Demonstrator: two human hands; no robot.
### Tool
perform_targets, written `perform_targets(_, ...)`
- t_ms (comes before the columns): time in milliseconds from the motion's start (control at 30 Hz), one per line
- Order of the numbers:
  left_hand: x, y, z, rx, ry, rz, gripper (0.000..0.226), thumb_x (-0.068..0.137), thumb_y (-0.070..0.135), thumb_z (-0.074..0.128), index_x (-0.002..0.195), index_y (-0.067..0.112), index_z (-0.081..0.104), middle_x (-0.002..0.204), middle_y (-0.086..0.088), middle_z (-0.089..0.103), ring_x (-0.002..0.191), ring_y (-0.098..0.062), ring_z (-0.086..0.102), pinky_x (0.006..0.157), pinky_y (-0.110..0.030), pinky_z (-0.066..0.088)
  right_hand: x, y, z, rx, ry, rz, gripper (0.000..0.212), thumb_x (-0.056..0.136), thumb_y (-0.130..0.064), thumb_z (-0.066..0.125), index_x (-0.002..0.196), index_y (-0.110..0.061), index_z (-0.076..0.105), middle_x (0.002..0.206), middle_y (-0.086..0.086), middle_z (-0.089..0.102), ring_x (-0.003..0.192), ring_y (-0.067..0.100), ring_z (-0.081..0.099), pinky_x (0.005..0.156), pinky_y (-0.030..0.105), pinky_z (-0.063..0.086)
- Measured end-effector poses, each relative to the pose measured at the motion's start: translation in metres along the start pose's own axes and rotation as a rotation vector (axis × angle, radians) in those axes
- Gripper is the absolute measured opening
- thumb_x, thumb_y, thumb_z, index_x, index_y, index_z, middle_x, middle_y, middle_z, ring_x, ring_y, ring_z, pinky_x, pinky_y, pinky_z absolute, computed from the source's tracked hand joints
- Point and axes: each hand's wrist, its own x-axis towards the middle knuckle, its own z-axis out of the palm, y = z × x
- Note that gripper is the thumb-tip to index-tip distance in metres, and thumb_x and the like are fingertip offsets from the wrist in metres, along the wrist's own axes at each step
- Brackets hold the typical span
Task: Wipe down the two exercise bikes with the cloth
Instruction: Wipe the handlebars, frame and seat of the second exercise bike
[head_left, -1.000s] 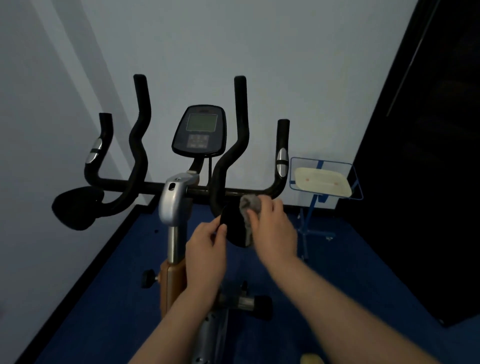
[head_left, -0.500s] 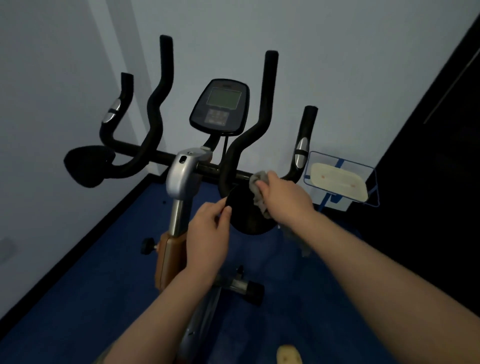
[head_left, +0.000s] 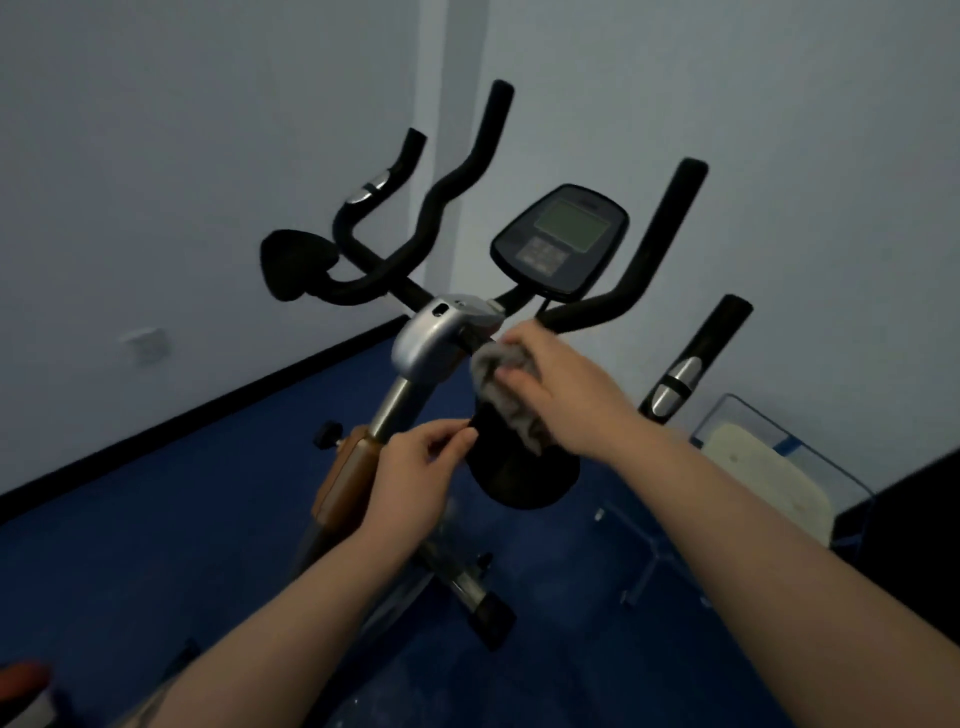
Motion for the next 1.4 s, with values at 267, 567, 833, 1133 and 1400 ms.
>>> perform_targets(267, -0.027, -0.013, 0.010, 0.081, 0.068, -0.063, 0.031, 0.086, 0.012, 0.070, 0.094, 0.041, 0.064, 0.093, 0.009, 0.073, 0.093, -0.004, 0.066, 0.090, -0.027, 0.053, -0.014, 0.021, 0.037, -0.045, -0.007, -0.143, 0.017, 0.097, -0.039, 0.049, 0.108, -0.027, 0.055, 0.100, -0.002, 0.050, 0.097, 0.018, 0.049, 0.077, 0.040, 0.046)
perform_targets(567, -0.042, -0.009, 0.029, 0.058, 0.215, -0.040, 0.030, 0.089, 0.013, 0.066, 0.101, 0.040, 0.060, 0.101, 0.009, 0.069, 0.099, -0.005, 0.064, 0.091, -0.025, 0.052, -0.003, 0.013, 0.024, -0.166, -0.136, 0.023, 0.027, 0.103, -0.046, 0.025, 0.092, -0.027, 0.041, 0.100, 0.007, 0.061, 0.098, 0.031, 0.057, 0.072, 0.038, 0.038)
perform_targets(833, -0.020, 0.014, 0.032, -0.004, 0.253, 0.039, 0.018, 0.094, 0.012, 0.059, 0.109, 0.020, 0.066, 0.091, 0.016, 0.066, 0.084, 0.013, 0.061, 0.071, -0.008, 0.049, -0.032, 0.026, 0.020, -0.095, -0.173, 0.294, 0.037, 0.104, -0.043, 0.025, 0.115, -0.011, 0.041, 0.116, 0.016, 0.060, 0.104, 0.033, 0.057, 0.073, 0.037, 0.037)
perform_targets(1133, 0.014, 0.023, 0.010, 0.010, -0.033, 0.039, 0.020, 0.094, 0.005, 0.057, 0.109, 0.010, 0.071, 0.089, 0.006, 0.071, 0.076, 0.007, 0.065, 0.065, -0.009, 0.048, -0.051, 0.006, 0.034, 0.034, 0.018, 0.431, 0.027, 0.104, -0.040, 0.028, 0.110, -0.016, 0.039, 0.099, 0.003, 0.053, 0.088, 0.025, 0.053, 0.069, 0.037, 0.039)
perform_targets(1400, 0.030, 0.019, -0.005, -0.152, -0.216, -0.088, 0.024, 0.093, 0.003, 0.059, 0.115, 0.000, 0.068, 0.100, -0.013, 0.072, 0.086, -0.013, 0.068, 0.069, -0.021, 0.058, -0.037, 0.001, 0.033, 0.092, 0.028, 0.586, 0.029, 0.104, -0.038, 0.032, 0.116, -0.015, 0.045, 0.111, 0.009, 0.059, 0.093, 0.024, 0.055, 0.077, 0.037, 0.045)
